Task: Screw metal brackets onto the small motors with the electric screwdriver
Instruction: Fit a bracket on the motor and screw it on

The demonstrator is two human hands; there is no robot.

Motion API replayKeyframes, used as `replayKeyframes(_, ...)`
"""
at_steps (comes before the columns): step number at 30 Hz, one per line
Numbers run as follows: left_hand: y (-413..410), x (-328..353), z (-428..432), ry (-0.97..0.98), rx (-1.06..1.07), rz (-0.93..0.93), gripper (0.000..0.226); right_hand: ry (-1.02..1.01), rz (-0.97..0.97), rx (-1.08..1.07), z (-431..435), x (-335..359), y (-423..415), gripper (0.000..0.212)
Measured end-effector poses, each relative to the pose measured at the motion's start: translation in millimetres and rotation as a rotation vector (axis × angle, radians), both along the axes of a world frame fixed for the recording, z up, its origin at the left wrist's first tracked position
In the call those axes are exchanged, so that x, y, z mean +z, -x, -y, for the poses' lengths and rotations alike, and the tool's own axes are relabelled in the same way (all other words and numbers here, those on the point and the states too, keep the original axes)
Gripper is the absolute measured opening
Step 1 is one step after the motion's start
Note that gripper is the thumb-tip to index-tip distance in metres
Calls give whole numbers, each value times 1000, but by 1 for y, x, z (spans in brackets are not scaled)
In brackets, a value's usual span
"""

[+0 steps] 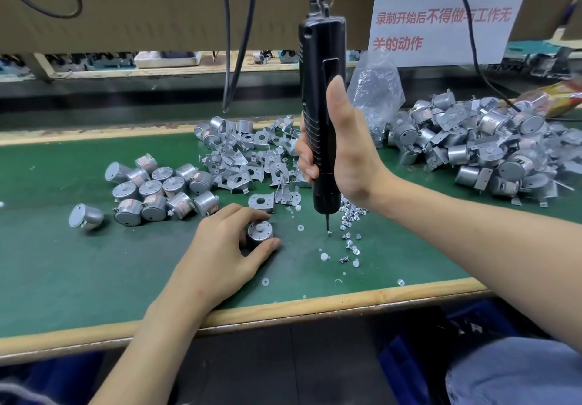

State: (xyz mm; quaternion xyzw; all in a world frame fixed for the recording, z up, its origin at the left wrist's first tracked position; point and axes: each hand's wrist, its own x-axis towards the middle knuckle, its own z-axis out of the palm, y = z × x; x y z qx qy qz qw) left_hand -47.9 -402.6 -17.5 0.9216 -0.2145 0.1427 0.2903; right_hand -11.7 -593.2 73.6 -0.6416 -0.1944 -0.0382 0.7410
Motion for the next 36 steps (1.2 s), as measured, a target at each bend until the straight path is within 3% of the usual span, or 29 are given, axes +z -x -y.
replayKeyframes(12,0,0,0,2,0,2,31,-12,-20,-5,1,-2,1,68)
replayKeyframes(27,0,-1,-1,-1,2,0,37,0,-26,5,2,-7,0,76)
replayKeyframes(31,0,-1,1,89,41,-10,37,-5,-21,7,2,-6,1,83)
replayKeyframes(36,-4,-5,0,68,83,-126,41,-16,-10,-4,1,0,0,95)
